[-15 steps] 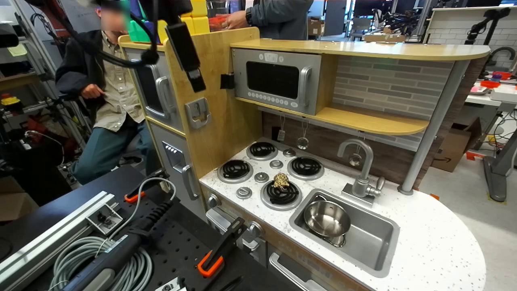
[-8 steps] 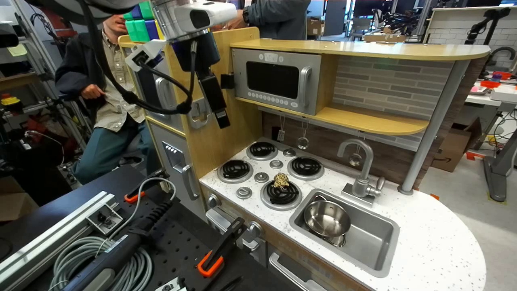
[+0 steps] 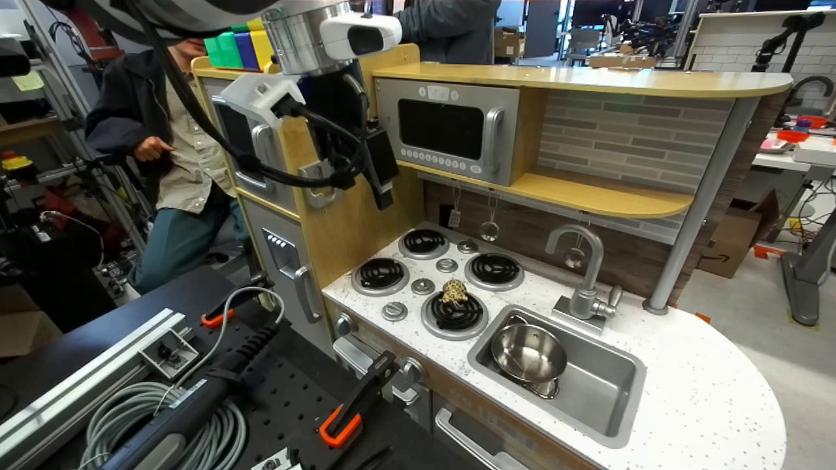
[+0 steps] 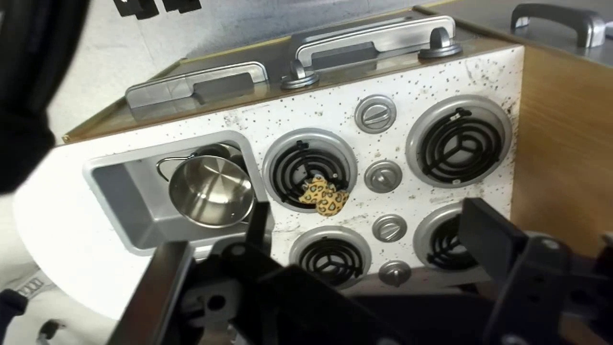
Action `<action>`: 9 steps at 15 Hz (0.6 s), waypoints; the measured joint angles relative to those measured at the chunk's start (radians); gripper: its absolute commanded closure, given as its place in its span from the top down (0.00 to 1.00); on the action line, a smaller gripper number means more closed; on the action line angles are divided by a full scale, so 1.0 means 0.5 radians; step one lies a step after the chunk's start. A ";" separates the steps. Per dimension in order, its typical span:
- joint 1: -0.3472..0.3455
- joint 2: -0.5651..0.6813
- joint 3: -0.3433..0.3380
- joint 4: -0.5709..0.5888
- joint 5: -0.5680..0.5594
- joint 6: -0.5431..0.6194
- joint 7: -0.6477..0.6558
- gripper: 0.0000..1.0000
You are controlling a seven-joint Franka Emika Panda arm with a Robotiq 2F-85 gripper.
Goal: Pick up the thing on the stove and put it inside the pot that is in the sink
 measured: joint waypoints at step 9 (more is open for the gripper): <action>0.074 0.135 -0.035 0.022 0.274 -0.002 -0.461 1.00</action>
